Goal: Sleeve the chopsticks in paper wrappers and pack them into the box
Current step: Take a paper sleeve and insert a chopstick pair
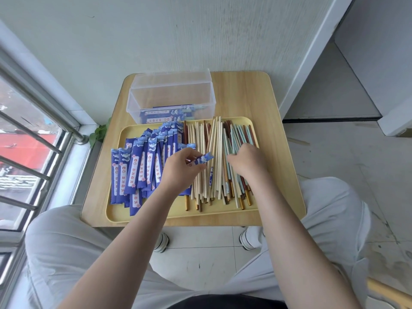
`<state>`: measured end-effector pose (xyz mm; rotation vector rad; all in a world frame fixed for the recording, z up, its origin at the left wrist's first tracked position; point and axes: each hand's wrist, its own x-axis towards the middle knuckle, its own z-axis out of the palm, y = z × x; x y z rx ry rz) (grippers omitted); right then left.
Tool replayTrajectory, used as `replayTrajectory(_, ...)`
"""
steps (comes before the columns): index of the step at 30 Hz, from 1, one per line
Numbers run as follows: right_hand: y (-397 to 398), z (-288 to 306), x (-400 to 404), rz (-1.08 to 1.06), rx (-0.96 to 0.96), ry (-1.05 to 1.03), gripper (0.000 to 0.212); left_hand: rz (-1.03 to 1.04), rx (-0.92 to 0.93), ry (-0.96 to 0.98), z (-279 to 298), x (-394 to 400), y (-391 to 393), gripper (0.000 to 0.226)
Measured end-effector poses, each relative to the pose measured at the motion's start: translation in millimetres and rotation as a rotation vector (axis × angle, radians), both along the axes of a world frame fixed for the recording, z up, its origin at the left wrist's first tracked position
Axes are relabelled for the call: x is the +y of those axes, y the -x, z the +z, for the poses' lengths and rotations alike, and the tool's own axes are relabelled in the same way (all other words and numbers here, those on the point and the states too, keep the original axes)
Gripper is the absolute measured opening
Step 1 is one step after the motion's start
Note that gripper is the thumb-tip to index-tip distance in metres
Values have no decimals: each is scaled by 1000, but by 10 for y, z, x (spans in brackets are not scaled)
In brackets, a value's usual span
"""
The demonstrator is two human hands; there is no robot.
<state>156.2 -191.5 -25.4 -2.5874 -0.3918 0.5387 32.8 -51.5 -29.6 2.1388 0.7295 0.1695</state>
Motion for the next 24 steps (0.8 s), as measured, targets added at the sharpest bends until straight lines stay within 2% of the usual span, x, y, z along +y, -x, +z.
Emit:
replayTrajectory(4,-31,206,-65,-35,25,-358,6,26,-56,-75,97,60,36,26)
replayTrajectory(6,-51,327,-93,-67,94,-572,12,53,-107,-133,170,120,59,29)
replayTrajectory(8,-67,401,-111,-39,114,-646,12,86,-149,-255,198,208,62,30)
replayTrajectory(12,-92,404,-131,49,83,-594,10,154,-106,-453,158,370,77,27)
replayTrajectory(19,-70,408,-140,138,-19,-434,12,158,-53,-483,93,444,135,30)
replayTrajectory(24,-46,392,-100,174,-41,-384,15,17,-104,-470,100,391,138,26)
